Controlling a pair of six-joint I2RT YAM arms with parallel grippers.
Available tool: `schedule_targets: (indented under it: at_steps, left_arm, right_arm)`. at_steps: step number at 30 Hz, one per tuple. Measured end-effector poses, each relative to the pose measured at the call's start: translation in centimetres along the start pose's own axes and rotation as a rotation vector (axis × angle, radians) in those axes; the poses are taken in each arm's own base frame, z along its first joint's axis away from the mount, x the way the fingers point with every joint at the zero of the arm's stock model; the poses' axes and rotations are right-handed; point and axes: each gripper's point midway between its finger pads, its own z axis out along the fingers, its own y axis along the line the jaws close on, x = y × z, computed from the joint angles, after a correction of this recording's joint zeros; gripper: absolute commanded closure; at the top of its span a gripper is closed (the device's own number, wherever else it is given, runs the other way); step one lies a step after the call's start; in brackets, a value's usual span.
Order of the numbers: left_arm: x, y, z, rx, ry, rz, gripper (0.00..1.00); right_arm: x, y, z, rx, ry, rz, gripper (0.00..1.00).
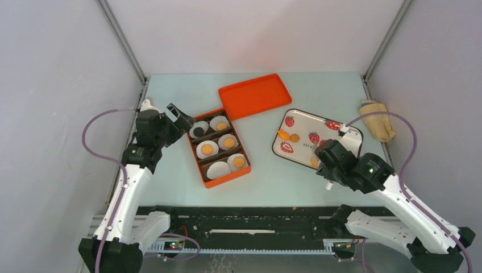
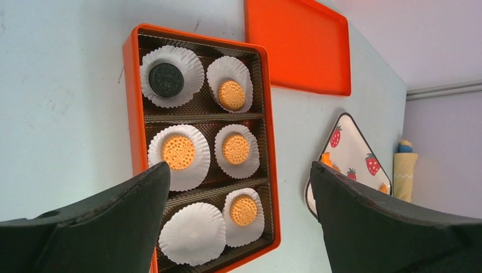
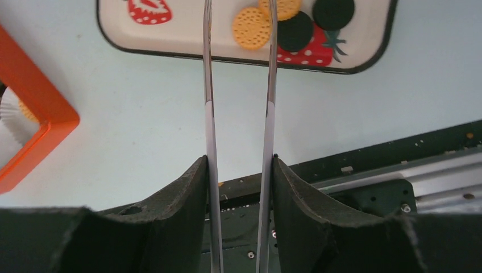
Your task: Pack the cookies
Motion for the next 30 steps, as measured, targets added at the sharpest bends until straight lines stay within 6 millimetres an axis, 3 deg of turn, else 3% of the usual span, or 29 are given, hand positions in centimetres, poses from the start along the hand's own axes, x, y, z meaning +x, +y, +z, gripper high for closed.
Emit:
schedule_targets:
  at_steps: [5, 11, 18, 30]
  left_arm:
    - [-0.1, -0.2, 0.0, 0.009, -0.002, 0.001, 0.03]
    - [-0.1, -0.4, 0.0, 0.019, -0.003, 0.000, 0.03]
    - [-0.3, -0.8, 0.0, 0.038, -0.006, 0.001, 0.03]
    - [-0.1, -0.7, 0.4, 0.032, 0.001, 0.001, 0.03]
  right_arm:
    - [0.2, -2.1, 0.7, 0.067, 0.019, 0.072, 0.52]
    - [1.9, -3.5, 2.2, 0.128, 0.080, 0.081, 0.52]
    - [2.5, -3.6, 3.7, 0.137, 0.111, 0.097, 0.52]
    - [1.4, -2.5, 5.7, 0.118, 0.118, 0.104, 0.53]
